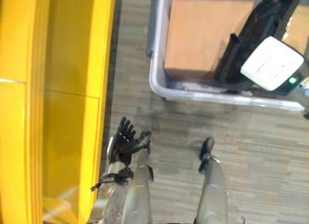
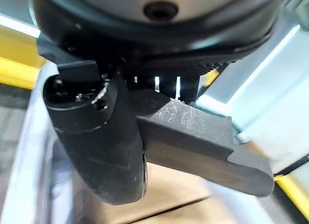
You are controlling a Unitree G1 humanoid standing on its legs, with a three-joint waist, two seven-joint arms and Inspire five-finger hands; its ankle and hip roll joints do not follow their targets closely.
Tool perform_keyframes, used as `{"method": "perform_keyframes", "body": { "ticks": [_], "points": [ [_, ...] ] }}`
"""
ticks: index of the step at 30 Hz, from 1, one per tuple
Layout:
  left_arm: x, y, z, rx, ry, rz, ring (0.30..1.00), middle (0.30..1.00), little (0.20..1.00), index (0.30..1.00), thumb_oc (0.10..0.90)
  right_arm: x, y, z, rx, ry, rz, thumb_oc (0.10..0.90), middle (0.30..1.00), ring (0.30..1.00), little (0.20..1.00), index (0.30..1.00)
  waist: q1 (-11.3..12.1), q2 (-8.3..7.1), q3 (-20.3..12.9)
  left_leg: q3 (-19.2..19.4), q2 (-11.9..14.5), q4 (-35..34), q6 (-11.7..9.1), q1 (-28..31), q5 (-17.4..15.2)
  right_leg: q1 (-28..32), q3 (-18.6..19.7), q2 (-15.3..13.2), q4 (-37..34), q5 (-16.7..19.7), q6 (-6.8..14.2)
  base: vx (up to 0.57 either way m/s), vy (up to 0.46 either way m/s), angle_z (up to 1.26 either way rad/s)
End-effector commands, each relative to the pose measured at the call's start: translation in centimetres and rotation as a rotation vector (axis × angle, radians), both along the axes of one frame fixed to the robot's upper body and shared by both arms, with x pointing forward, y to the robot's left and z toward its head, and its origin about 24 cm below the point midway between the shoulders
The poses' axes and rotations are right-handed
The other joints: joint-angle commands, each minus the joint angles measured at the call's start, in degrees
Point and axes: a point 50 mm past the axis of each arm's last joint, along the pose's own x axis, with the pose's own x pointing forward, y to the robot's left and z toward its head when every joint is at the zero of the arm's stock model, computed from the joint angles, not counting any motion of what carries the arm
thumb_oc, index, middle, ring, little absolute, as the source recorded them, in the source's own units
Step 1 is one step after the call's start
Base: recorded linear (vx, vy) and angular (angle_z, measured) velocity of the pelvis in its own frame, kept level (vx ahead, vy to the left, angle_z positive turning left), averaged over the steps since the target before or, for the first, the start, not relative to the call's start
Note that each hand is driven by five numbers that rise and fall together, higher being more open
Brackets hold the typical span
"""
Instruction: Move parts from the plastic box to the shelf.
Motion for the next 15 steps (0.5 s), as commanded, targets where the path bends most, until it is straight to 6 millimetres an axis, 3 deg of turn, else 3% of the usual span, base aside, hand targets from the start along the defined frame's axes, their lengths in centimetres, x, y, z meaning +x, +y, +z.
{"method": "perform_keyframes", "body": {
  "ticks": [1,7,10,11,15],
  "points": [
    [0.1,0.7,2.8,0.062,-0.146,0.001,1.000,1.000,1.000,1.000,0.900,-3.5,2.8,8.5,0.020,-0.392,0.189,0.400,0.300,0.300,0.300,0.300,0.97,-1.44,0.30,-0.88,4.43,0.61,-6.01,10.34,-6.41,10.09,-1.18,0.96,-7.16,3.87,2.34,0.04,0.026,0.05],
    [0.2,1.3,3.6,0.171,-0.176,-0.012,1.000,1.000,1.000,1.000,0.900,-4.4,2.7,7.2,0.155,-0.311,0.265,0.400,0.300,0.300,0.300,0.300,0.73,-1.23,-4.76,-0.88,3.93,-2.59,-5.96,18.35,-6.75,20.29,-3.02,1.09,-12.28,4.06,3.12,0.10,0.038,0.11],
    [0.0,2.2,4.8,0.365,-0.225,0.012,1.000,1.000,1.000,1.000,0.900,-4.3,2.3,5.3,0.344,-0.181,0.318,0.400,0.300,0.300,0.300,0.300,0.89,-1.02,-8.89,-0.56,3.79,-4.46,-5.89,21.15,-6.56,24.71,-4.59,1.50,-16.47,5.28,3.56,0.11,0.031,0.02],
    [0.0,2.9,5.7,0.484,-0.266,0.049,1.000,1.000,1.000,1.000,0.900,-4.0,1.9,4.3,0.479,-0.118,0.338,0.400,0.300,0.300,0.300,0.300,1.10,-0.80,-10.86,-0.34,3.82,-4.65,-5.82,22.33,-6.92,26.36,-4.71,1.94,-18.08,5.58,3.71,0.11,0.016,0.10],
    [-0.3,3.8,7.3,0.714,-0.335,0.115,1.000,1.000,1.000,1.000,0.900,-2.8,1.7,2.1,0.693,0.007,0.372,0.400,0.300,0.300,0.300,0.300,1.48,-0.81,-14.42,0.71,4.25,-4.66,-5.44,24.95,-8.02,29.08,-4.23,2.69,-20.15,6.02,3.78,0.12,0.000,-0.01]
  ]
}}
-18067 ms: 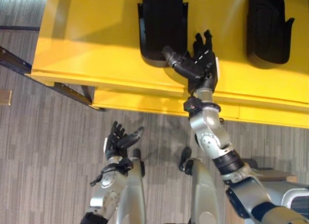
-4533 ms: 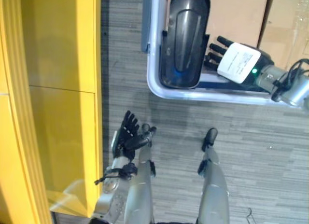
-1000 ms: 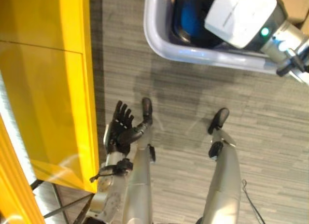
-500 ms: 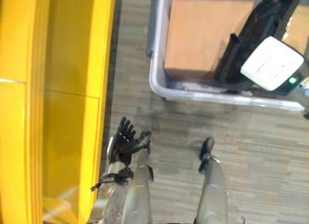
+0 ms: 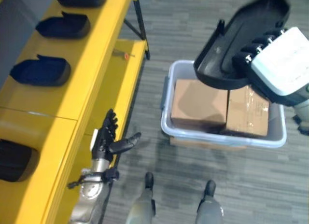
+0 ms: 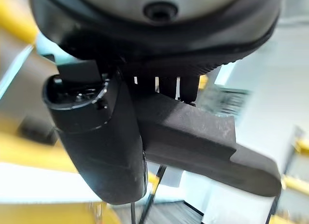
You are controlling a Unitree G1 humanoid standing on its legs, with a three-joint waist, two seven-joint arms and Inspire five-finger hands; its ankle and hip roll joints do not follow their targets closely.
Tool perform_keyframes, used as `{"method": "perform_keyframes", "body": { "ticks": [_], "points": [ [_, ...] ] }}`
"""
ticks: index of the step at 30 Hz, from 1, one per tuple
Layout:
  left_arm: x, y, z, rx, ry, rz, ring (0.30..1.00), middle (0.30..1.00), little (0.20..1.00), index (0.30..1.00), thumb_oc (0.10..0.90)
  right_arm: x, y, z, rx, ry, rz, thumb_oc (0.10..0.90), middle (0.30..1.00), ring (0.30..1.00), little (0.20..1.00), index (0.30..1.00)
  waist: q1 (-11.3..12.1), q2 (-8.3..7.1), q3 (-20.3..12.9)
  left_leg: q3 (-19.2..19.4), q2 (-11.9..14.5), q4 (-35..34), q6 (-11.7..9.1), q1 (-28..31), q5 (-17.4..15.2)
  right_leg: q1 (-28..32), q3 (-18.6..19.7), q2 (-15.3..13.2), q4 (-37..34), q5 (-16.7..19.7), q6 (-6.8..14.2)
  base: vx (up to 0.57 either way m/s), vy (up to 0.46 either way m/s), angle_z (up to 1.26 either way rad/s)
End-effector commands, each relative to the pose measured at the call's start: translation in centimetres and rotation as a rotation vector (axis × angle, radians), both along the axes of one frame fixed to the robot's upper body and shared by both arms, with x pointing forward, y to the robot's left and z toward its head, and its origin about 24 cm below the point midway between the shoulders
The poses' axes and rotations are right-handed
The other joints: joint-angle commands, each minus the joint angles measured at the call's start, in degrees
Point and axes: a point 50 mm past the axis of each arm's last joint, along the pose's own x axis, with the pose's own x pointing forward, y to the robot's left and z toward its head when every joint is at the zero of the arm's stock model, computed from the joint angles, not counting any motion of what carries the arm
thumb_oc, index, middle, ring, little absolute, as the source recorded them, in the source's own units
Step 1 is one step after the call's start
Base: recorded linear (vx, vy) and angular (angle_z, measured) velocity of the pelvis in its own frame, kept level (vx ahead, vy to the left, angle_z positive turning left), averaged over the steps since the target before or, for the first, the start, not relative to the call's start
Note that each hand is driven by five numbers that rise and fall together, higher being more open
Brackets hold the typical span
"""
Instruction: Move parts from the plastic box to the shelf.
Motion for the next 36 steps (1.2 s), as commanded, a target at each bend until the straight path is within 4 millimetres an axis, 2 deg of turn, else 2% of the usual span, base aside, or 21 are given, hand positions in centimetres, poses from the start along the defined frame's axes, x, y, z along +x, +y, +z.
{"method": "perform_keyframes", "body": {
  "ticks": [1,5,8,11,12,16,17,24,25,30,36],
  "points": [
    [-0.1,-0.2,5.3,0.268,-0.306,0.026,1.000,1.000,1.000,1.000,0.900,0.6,0.1,2.9,0.151,-0.064,0.064,0.400,0.300,0.300,0.300,0.300,1.28,-2.30,-5.23,2.24,5.09,-2.58,-5.01,6.21,-3.46,-1.41,2.75,1.44,1.66,-0.33,0.32,0.12,-0.016,-0.12],
    [-0.4,-0.1,7.5,0.478,-0.428,0.083,1.000,1.000,1.000,1.000,0.900,1.7,0.7,0.7,0.287,0.039,0.115,0.400,0.300,0.300,0.300,0.300,1.03,-2.34,-7.55,3.01,5.43,-2.59,-4.63,8.13,-4.41,0.26,3.25,1.86,0.67,-0.50,0.27,0.09,-0.019,-0.22],
    [-0.4,-1.3,9.0,0.628,-0.523,0.060,1.000,1.000,1.000,1.000,0.900,2.9,1.0,-2.1,0.458,0.167,0.142,0.400,0.300,0.300,0.300,0.300,0.68,-2.42,-9.20,3.55,5.73,-2.50,-4.07,9.90,-5.34,1.60,4.20,2.31,0.22,-1.05,0.05,0.08,-0.027,-0.16],
    [-0.5,-2.1,9.6,0.674,-0.574,0.044,1.000,1.000,1.000,1.000,0.900,3.4,1.2,-2.8,0.495,0.188,0.144,0.400,0.300,0.300,0.300,0.300,0.52,-2.45,-9.58,3.99,5.77,-2.40,-3.84,10.77,-5.72,1.92,4.67,2.49,0.41,-1.39,-0.04,0.06,-0.013,-0.02],
    [-0.3,-3.1,10.3,0.730,-0.635,0.029,1.000,1.000,1.000,1.000,0.900,3.8,1.4,-3.8,0.534,0.225,0.143,0.400,0.300,0.300,0.300,0.300,0.08,-2.36,-10.07,4.27,5.87,-2.26,-3.68,11.44,-6.08,2.30,5.23,2.74,0.61,-1.82,-0.15,0.05,-0.016,-0.07],
    [-0.1,-4.2,11.1,0.791,-0.703,0.001,1.000,1.000,1.000,1.000,0.900,4.3,1.6,-4.8,0.564,0.255,0.132,0.400,0.300,0.300,0.300,0.300,-0.33,-2.24,-10.33,4.41,6.08,-2.14,-3.63,12.03,-6.26,2.63,5.59,2.96,0.72,-2.14,-0.27,0.03,-0.011,-0.08],
    [0.0,-4.2,11.1,0.791,-0.704,0.001,1.000,1.000,1.000,1.000,0.900,4.3,1.6,-4.8,0.564,0.255,0.133,0.400,0.300,0.300,0.300,0.300,-0.33,-2.25,-10.31,4.42,6.08,-2.14,-3.63,12.05,-6.26,2.65,5.60,2.96,0.72,-2.15,-0.27,0.02,-0.007,-0.07],
    [0.9,-7.5,13.6,0.933,-0.877,-0.134,1.000,1.000,1.000,1.000,0.900,5.7,2.5,-5.3,0.532,0.308,0.129,0.400,0.300,0.300,0.300,0.300,-1.96,-1.69,-10.64,5.08,6.40,-2.23,-3.78,12.79,-6.42,2.97,6.44,3.33,0.49,-2.31,-0.26,0.01,-0.004,-0.08],
    [1.2,-8.6,14.1,0.971,-0.913,-0.198,1.000,1.000,1.000,1.000,0.900,5.8,3.3,-5.2,0.518,0.326,0.154,0.400,0.300,0.300,0.300,0.300,-2.63,-1.41,-10.66,5.32,6.43,-2.32,-3.79,13.00,-6.42,2.81,6.72,3.34,0.50,-2.24,-0.21,0.00,0.014,-0.09],
    [2.0,-10.1,14.6,0.995,-0.939,-0.255,1.000,1.000,1.000,1.000,0.900,6.0,4.7,-5.1,0.501,0.361,0.204,0.400,0.300,0.300,0.300,0.300,-3.74,-1.09,-10.50,6.04,6.33,-2.35,-3.78,13.41,-6.45,2.65,7.50,3.30,0.28,-1.82,-0.11,-0.01,0.010,-0.03],
    [2.6,-11.0,14.2,1.006,-0.916,-0.323,1.000,1.000,1.000,1.000,0.900,6.2,5.8,-5.0,0.487,0.386,0.243,0.400,0.300,0.300,0.300,0.300,-4.37,-1.09,-10.62,6.68,6.13,-2.52,-3.85,13.51,-6.39,2.70,7.80,3.05,-0.41,-1.21,0.02,-0.01,0.006,-0.06]
  ]
}}
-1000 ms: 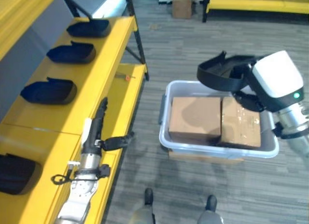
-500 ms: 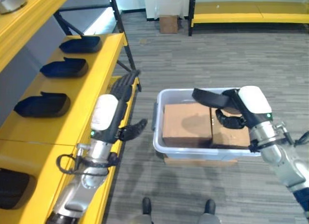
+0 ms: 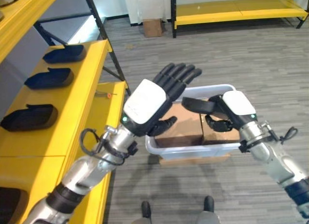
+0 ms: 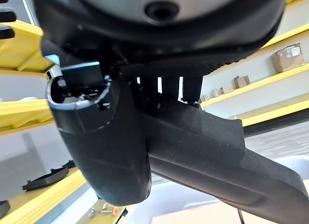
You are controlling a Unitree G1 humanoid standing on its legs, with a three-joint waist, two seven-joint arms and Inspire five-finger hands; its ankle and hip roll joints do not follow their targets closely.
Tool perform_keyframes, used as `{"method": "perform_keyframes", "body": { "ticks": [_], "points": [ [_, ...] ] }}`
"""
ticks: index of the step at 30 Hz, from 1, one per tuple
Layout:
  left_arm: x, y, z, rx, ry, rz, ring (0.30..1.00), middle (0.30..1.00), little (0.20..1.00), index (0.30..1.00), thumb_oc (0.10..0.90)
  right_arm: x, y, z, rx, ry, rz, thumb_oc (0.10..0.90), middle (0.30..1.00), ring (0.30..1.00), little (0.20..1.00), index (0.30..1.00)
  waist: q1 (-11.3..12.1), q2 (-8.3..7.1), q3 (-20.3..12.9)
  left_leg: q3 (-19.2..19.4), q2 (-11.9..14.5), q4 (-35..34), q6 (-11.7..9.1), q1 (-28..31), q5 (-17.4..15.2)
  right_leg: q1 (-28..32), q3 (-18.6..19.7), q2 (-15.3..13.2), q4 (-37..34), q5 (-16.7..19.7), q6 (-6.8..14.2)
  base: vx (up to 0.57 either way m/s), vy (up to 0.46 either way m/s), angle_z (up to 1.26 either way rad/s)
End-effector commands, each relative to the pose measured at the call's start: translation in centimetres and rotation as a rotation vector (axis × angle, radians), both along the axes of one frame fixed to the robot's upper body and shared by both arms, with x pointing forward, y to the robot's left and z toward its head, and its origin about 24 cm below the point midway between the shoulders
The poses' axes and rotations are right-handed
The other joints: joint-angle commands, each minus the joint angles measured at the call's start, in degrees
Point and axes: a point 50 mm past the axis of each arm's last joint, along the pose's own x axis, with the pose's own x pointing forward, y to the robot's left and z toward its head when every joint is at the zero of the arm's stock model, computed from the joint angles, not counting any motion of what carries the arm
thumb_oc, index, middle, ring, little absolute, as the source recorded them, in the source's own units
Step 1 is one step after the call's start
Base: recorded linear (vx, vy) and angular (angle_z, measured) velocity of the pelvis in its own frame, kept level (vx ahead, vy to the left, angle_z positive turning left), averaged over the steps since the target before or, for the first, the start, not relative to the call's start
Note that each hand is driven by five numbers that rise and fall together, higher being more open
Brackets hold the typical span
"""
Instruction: Move parts from the plastic box to the shelf.
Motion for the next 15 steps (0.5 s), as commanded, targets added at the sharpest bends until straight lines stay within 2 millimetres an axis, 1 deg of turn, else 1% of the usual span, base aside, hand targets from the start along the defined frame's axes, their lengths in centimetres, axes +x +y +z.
{"method": "perform_keyframes", "body": {
  "ticks": [1,5,6,8,9,10,11,15],
  "points": [
    [0.7,-1.0,2.2,-0.057,-0.083,-0.056,1.000,1.000,1.000,1.000,0.900,1.0,3.3,7.0,0.079,-0.272,0.161,0.400,0.300,0.300,0.300,0.300,1.08,-1.40,-6.13,1.04,3.66,-0.41,-2.68,5.70,-5.64,-2.70,2.79,-0.45,6.12,-4.40,1.00,-0.02,0.001,-0.04],
    [0.9,-1.0,1.3,-0.044,-0.031,-0.062,1.000,1.000,1.000,1.000,0.900,0.9,4.0,7.3,0.089,-0.276,0.194,0.400,0.300,0.300,0.300,0.300,0.83,-1.27,-6.11,1.16,3.59,-0.43,-2.67,5.76,-5.62,-2.71,2.97,-0.47,6.10,-4.32,0.96,-0.01,0.002,-0.01],
    [1.0,-0.9,1.0,-0.038,-0.015,-0.059,1.000,1.000,1.000,1.000,0.900,0.9,4.1,7.4,0.091,-0.277,0.203,0.400,0.300,0.300,0.300,0.300,0.77,-1.32,-6.04,1.23,3.50,-0.44,-2.61,5.54,-5.06,-3.03,3.00,-0.52,6.14,-3.79,0.80,-0.04,0.002,-0.02],
    [1.0,-0.6,0.4,-0.025,0.005,-0.040,1.000,1.000,1.000,1.000,0.900,0.8,4.1,7.6,0.094,-0.281,0.208,0.400,0.300,0.300,0.300,0.300,0.70,-1.26,-6.15,1.39,3.47,-0.44,-2.64,5.53,-5.04,-3.07,3.08,-0.54,6.09,-3.77,0.81,0.00,0.008,-0.06],
    [1.1,-0.4,0.2,-0.018,0.009,-0.028,1.000,1.000,1.000,1.000,0.900,0.8,4.2,7.6,0.094,-0.282,0.210,0.400,0.300,0.300,0.300,0.300,0.74,-1.14,-6.26,1.45,3.53,-0.42,-2.73,5.83,-5.56,-2.74,3.06,-0.52,6.02,-4.23,0.99,0.00,0.005,-0.06],
    [1.2,-0.2,0.0,-0.013,0.014,-0.013,1.000,1.000,1.000,1.000,0.900,0.8,4.2,7.7,0.098,-0.284,0.213,0.400,0.300,0.300,0.300,0.300,0.72,-1.20,-6.17,1.51,3.50,-0.45,-2.67,5.64,-5.01,-2.93,3.10,-0.55,6.00,-3.72,0.83,0.03,0.003,-0.02],
    [1.3,0.1,-0.3,-0.008,0.023,0.002,1.000,1.000,1.000,1.000,0.900,0.7,4.2,7.7,0.100,-0.288,0.215,0.400,0.300,0.300,0.300,0.300,0.74,-1.14,-6.31,1.58,3.60,-0.44,-2.75,5.91,-5.53,-2.58,3.09,-0.51,5.84,-4.16,0.98,0.00,0.000,0.00],
    [1.5,0.4,-1.0,0.007,0.042,0.026,1.000,1.000,1.000,1.000,0.900,0.5,4.4,7.9,0.106,-0.293,0.228,0.400,0.300,0.300,0.300,0.300,0.67,-1.23,-6.40,1.69,3.64,-0.44,-2.80,5.95,-5.48,-2.38,2.99,-0.44,5.59,-4.02,0.95,0.00,0.000,0.00]
  ]
}}
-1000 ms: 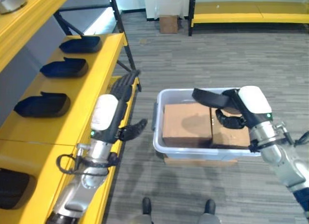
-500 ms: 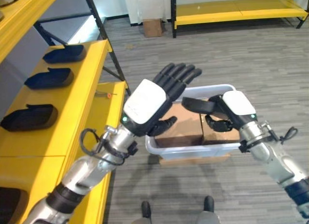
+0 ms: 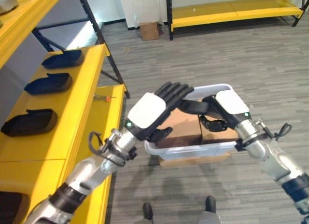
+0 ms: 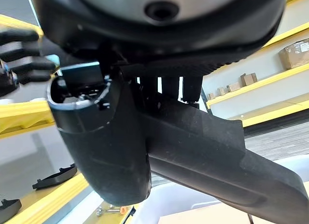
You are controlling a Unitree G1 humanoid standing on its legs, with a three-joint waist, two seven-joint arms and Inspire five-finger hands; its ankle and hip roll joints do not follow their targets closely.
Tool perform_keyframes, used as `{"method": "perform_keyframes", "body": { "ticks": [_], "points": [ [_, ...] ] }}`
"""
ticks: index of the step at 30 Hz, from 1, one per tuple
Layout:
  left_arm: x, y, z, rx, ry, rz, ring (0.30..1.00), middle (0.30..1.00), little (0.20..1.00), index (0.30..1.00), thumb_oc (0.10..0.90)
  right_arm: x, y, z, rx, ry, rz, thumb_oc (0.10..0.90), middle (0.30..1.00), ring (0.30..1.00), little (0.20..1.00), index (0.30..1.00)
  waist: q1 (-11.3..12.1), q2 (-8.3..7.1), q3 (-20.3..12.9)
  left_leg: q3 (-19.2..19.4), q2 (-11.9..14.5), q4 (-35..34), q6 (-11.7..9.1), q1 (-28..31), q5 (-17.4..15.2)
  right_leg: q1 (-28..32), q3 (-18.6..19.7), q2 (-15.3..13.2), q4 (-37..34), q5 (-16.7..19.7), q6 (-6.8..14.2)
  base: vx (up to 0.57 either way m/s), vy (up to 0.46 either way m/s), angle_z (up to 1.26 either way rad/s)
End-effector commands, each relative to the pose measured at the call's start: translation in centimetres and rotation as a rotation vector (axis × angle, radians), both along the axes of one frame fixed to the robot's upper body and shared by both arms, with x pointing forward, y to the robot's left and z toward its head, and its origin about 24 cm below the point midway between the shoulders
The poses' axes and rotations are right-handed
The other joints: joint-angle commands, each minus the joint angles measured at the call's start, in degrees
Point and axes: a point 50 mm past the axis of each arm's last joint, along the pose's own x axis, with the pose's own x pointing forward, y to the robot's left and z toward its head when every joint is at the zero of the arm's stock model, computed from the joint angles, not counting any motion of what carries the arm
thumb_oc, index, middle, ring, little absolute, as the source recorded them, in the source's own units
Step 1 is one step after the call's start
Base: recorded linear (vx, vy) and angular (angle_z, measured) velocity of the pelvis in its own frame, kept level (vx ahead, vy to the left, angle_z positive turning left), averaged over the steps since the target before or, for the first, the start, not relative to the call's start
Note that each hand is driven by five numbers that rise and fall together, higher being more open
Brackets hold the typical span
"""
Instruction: Move parts from the plastic box to the shelf.
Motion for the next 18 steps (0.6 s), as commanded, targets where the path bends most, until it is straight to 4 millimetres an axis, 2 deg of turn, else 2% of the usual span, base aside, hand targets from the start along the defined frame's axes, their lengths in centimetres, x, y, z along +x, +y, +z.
{"method": "perform_keyframes", "body": {
  "ticks": [1,9,18],
  "points": [
    [0.3,-0.2,2.3,-0.064,-0.123,-0.021,1.000,1.000,1.000,1.000,0.900,0.1,3.8,7.5,0.108,-0.301,0.201,0.400,0.300,0.300,0.300,0.300,0.72,-2.06,-5.96,1.32,3.69,-0.40,-2.75,5.64,-5.43,-2.41,2.17,-0.47,6.29,-4.64,1.08,0.00,0.000,0.00],
    [0.5,0.2,1.3,-0.028,-0.109,0.019,1.000,1.000,1.000,1.000,0.900,-0.3,4.3,7.9,0.125,-0.318,0.238,0.400,0.300,0.300,0.300,0.300,0.57,-2.27,-5.99,1.80,3.82,-0.42,-2.85,5.55,-5.36,-2.30,2.16,-0.38,5.79,-4.37,1.09,0.00,0.000,0.00],
    [1.1,0.1,1.0,-0.008,-0.152,0.056,1.000,1.000,1.000,1.000,0.900,-0.8,5.1,8.1,0.180,-0.319,0.284,0.400,0.300,0.300,0.300,0.300,0.32,-2.52,-5.63,1.69,3.76,-0.42,-2.74,5.31,-5.38,-2.56,2.22,-0.38,5.89,-4.39,1.05,0.00,0.000,0.00]
  ]
}}
